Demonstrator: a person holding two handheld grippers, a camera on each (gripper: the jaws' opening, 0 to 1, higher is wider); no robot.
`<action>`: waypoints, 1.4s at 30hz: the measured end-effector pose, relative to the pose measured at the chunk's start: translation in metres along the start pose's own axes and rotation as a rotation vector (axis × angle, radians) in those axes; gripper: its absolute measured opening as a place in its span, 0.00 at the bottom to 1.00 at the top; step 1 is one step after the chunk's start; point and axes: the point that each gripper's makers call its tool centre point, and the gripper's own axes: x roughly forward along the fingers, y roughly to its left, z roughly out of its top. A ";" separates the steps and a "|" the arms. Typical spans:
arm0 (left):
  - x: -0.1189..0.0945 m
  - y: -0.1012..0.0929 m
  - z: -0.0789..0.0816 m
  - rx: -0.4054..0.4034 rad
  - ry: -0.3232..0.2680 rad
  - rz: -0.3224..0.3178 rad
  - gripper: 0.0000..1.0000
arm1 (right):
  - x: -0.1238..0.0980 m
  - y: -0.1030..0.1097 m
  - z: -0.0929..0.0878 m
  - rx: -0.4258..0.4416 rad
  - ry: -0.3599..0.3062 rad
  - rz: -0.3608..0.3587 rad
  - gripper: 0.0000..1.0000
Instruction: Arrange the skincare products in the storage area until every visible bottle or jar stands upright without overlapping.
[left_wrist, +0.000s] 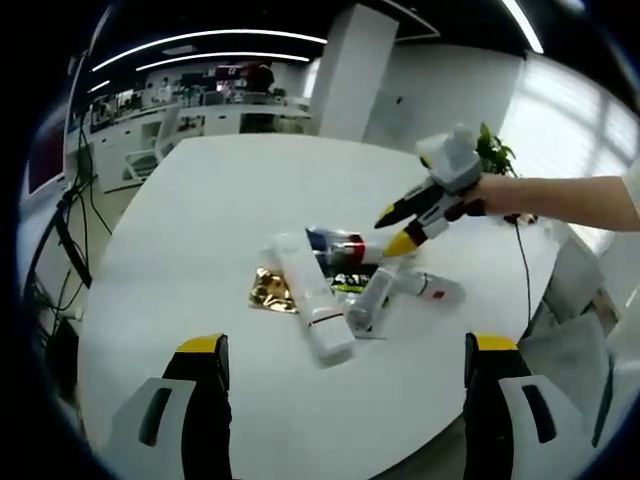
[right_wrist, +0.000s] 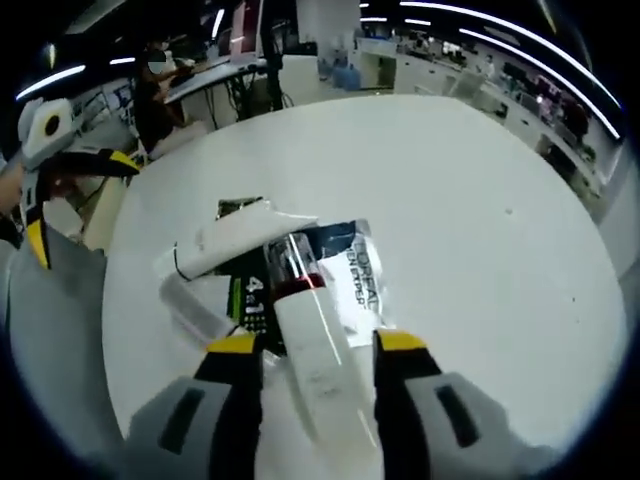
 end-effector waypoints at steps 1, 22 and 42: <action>0.000 0.000 0.000 0.000 0.000 0.000 0.96 | 0.003 0.001 -0.001 -0.009 0.010 0.002 0.42; -0.001 0.007 -0.006 -0.022 -0.003 0.011 0.95 | 0.040 0.007 0.003 -0.224 0.183 0.060 0.33; -0.004 0.006 -0.001 -0.020 -0.013 0.010 0.93 | 0.044 0.004 0.003 -0.240 0.182 0.084 0.29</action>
